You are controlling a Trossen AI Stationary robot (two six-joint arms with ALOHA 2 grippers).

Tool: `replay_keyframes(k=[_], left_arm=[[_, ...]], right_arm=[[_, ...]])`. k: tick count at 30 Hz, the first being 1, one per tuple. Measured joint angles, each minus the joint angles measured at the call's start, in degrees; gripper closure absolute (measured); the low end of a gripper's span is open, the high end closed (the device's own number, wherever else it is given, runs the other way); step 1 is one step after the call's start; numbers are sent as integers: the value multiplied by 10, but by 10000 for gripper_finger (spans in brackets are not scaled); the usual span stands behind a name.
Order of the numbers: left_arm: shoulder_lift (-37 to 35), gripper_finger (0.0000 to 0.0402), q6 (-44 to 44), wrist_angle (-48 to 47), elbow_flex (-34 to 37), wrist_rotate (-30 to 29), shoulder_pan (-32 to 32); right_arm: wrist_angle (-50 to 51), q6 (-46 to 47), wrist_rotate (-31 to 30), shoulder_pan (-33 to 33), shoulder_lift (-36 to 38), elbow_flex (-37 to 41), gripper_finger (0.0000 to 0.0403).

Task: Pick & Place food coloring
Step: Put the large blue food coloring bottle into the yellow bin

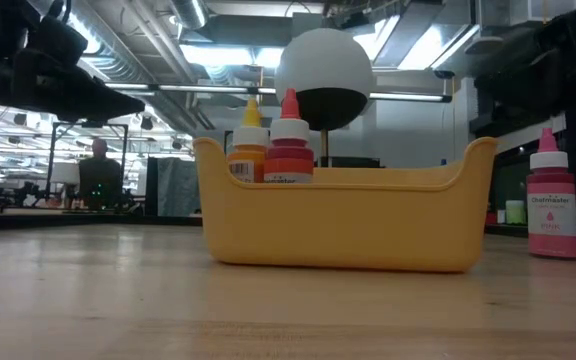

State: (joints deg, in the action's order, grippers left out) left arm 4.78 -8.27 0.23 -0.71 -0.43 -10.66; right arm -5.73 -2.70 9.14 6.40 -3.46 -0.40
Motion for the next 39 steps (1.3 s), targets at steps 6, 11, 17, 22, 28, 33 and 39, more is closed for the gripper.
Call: replay_keyframes(k=[6,11,17,22,28,33,39], left_arm=[[0,363,0,0,0,0,0],[0,365,0,0,0,0,0],[0,362,0,0,0,0,0],[0,365,0,0,0,0,0],[0,361,0,0,0,0,0],[0,365,0,0,0,0,0],[0,363,0,0,0,0,0]], right_arm=[[12,90,-68,0,-5,-8,385],[116,132,-132,0,-64,-91,359],[272,162,-202,0,-217,-250,282],[350,175,-250,5,-378,-350,217],[421,174,-280,47,-555,-420,151],[425,169,-276,83,-649,-450,111],[445,174,-272,125,-721,-460,100]])
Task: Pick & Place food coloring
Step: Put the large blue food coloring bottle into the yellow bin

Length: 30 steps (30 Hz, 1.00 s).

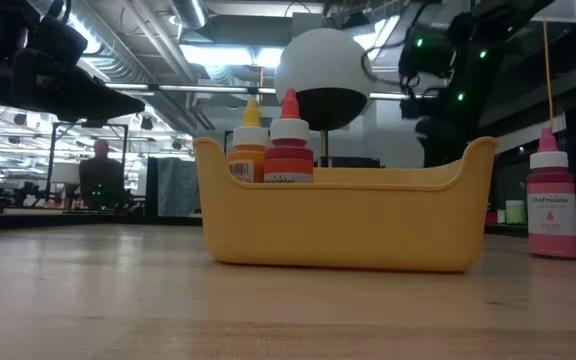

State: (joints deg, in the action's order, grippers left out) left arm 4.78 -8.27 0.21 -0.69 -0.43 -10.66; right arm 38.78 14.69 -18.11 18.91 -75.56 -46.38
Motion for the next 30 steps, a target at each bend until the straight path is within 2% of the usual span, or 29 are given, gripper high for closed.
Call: replay_keyframes(k=[6,10,24,30], left_arm=[[0,364,0,0,0,0,0],[0,365,0,0,0,0,0],[0,365,0,0,0,0,0],[0,362,0,0,0,0,0]], right_arm=[[29,-1,45,18,-46,0,100],[34,0,47,19,-61,0,100],[90,30,62,19,-57,1,100],[90,32,73,19,-46,1,132]])
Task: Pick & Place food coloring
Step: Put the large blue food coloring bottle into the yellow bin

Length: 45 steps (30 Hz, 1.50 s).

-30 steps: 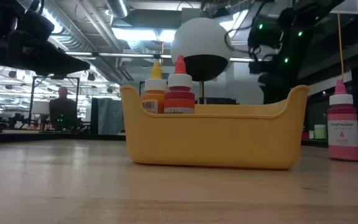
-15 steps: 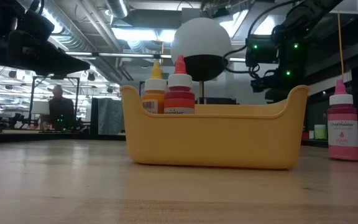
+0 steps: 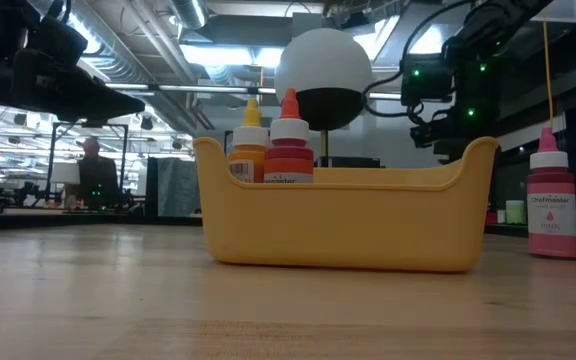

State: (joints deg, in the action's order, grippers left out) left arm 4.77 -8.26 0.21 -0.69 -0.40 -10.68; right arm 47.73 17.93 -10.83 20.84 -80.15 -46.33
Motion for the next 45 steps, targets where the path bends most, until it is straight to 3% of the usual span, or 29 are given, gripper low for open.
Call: replay_keyframes(k=[9,17,26,36,45], left_arm=[[0,363,0,0,0,0,0],[0,365,0,0,0,0,0],[0,361,0,0,0,0,0],[0,363,0,0,0,0,0],[0,366,0,0,0,0,0]], right_arm=[[18,10,9,-6,4,-25,256],[38,10,9,-69,4,-106,256],[30,32,11,-222,4,-200,256],[-37,90,17,-366,-4,-214,256],[-80,89,58,-395,-73,-215,256]])
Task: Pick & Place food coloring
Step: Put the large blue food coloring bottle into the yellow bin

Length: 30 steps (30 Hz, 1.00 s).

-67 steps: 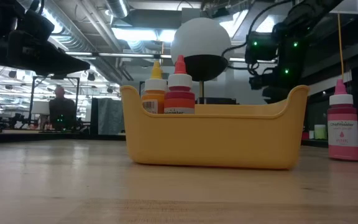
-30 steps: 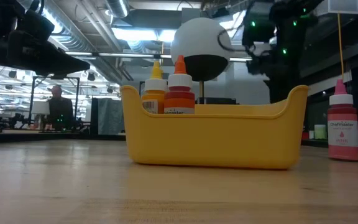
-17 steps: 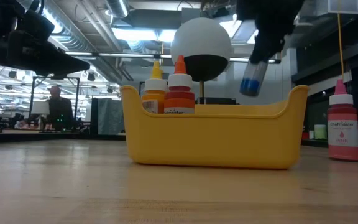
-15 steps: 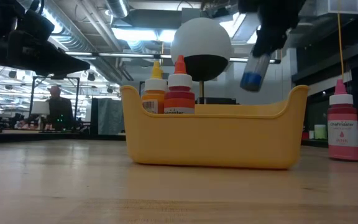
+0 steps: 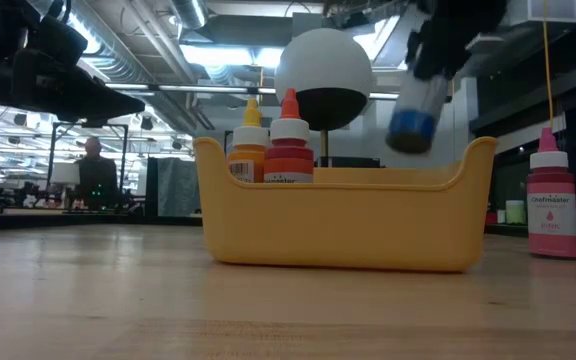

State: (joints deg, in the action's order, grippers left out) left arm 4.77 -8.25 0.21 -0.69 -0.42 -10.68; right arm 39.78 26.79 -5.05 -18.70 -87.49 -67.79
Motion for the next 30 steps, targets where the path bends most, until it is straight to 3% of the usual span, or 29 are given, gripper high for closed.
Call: replay_keyframes(k=[10,30], left_arm=[[0,363,0,0,0,0,0],[0,365,0,0,0,0,0]], right_arm=[[-4,-14,51,9,-68,0,256],[-16,-31,66,22,-103,-1,249]])
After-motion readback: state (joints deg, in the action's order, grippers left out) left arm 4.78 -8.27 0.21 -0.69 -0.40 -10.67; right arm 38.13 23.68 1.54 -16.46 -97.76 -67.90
